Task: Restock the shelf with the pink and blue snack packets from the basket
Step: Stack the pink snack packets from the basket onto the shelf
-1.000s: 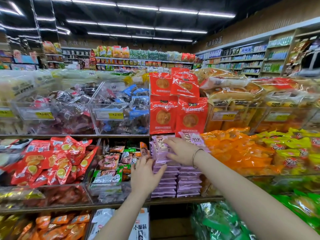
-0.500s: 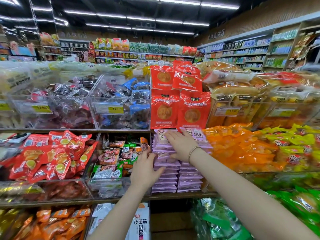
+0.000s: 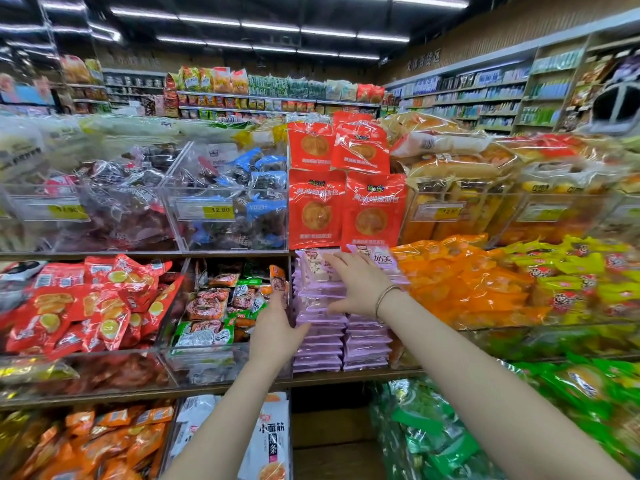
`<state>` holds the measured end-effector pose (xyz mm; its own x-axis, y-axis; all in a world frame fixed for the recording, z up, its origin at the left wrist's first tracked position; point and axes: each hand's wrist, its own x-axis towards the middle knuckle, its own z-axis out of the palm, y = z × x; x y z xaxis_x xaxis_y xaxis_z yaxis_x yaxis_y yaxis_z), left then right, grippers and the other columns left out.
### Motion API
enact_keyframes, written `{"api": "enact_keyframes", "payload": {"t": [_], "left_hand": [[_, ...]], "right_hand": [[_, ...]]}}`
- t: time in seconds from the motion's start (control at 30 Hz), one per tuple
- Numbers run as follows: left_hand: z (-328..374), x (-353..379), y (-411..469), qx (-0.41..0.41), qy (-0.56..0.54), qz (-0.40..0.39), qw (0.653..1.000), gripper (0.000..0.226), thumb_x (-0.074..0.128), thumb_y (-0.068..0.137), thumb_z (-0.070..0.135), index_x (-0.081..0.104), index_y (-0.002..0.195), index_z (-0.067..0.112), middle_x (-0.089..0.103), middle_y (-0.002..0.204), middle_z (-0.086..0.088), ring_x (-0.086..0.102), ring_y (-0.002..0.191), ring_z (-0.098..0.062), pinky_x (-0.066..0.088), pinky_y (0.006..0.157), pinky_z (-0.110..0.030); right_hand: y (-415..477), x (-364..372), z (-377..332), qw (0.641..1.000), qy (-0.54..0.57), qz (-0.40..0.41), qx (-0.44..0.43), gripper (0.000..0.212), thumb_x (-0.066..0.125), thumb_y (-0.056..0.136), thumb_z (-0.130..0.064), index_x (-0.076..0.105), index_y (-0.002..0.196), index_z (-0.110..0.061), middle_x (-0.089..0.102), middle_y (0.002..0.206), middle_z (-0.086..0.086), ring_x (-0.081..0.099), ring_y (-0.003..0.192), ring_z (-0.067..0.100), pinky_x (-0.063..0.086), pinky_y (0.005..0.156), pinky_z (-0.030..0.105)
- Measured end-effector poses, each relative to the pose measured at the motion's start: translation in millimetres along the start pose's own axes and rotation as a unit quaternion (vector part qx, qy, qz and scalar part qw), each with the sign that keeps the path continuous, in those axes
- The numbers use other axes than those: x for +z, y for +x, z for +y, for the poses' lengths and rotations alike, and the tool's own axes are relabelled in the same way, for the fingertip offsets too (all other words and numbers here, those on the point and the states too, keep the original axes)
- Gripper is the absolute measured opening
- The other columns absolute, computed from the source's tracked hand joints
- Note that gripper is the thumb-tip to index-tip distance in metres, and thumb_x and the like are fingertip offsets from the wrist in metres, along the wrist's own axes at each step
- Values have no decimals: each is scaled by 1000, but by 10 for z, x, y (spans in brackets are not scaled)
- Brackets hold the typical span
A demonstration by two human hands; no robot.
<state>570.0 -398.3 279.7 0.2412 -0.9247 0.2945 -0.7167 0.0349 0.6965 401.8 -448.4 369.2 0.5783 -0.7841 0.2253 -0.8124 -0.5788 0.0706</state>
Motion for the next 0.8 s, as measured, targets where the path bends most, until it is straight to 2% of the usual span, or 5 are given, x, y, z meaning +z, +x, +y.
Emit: {"api": "enact_keyframes", "payload": {"t": [0.2,0.37,0.5,0.7,0.8], "left_hand": [[134,-252,-393,15,-49,48,998,50,66,87,34,53,128,9,57,124,-5,53,115,-21,39,92,-25],[175,-391,-1017,-6,-154,43,987,10,65,87,28,62,97,26,64,92,15,60,82,4,41,65,-9],[-117,-195,-1770,-115,-206,-56,970,11,63,90,15,65,83,23,65,79,10,59,69,0,41,56,-4],[-746,290,-3259,-325,-142,-231,906,9,56,93,6,64,89,8,63,88,-12,56,83,-21,45,72,-32],[-886,395,-3886,-396,-104,-299,862,10,54,94,9,63,91,5,64,90,-11,59,82,-21,42,61,-18]], "right_hand": [[-314,-155,-158,997,75,32,-1,81,56,86,-51,18,149,-18,27,152,2,17,143,21,7,118,38],[-1035,-94,-384,927,356,99,68,56,58,89,-37,38,140,-22,42,141,-6,36,129,5,32,104,24],[-1873,403,-452,864,470,35,178,33,61,89,-29,58,119,-18,57,116,-9,51,107,2,39,89,16],[-3323,1591,-548,764,531,-137,339,15,61,88,-8,64,101,-1,66,98,10,60,92,18,43,77,8],[-4179,1970,-622,719,517,-201,419,13,58,88,-2,65,97,3,63,88,10,57,86,16,43,73,12]]}}
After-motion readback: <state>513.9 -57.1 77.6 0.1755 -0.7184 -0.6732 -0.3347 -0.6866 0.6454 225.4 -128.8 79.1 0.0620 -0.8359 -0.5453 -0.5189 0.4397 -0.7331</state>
